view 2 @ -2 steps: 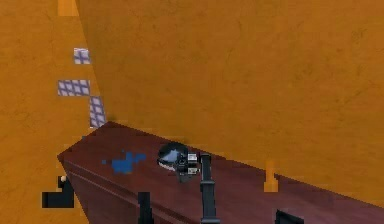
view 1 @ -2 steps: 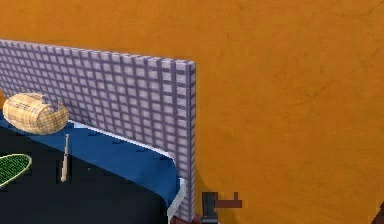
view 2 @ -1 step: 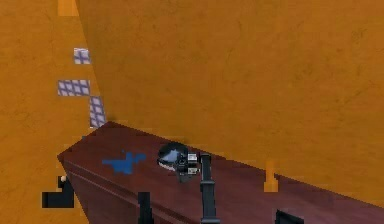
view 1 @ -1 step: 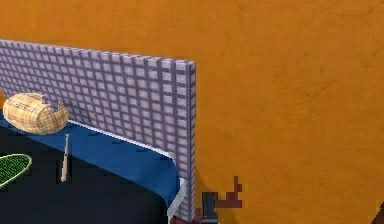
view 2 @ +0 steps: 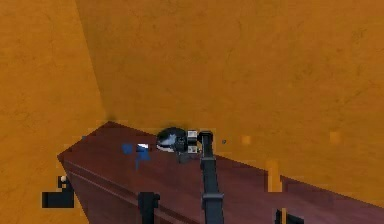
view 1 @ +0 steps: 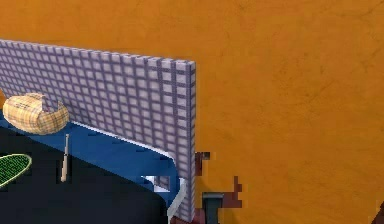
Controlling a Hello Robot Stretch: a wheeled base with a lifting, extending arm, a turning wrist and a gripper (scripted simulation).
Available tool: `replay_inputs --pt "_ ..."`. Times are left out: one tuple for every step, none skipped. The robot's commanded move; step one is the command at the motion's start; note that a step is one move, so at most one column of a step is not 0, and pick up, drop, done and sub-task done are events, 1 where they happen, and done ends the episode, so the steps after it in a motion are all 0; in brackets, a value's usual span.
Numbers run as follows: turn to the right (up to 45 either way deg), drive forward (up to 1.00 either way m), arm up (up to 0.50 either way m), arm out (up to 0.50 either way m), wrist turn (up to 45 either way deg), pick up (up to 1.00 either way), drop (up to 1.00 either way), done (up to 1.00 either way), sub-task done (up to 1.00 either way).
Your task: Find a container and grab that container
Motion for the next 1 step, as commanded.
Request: replay_inputs --pt "0.0 0.00 0.00 0.00 0.0 0.00 0.00 1.00 0.00"
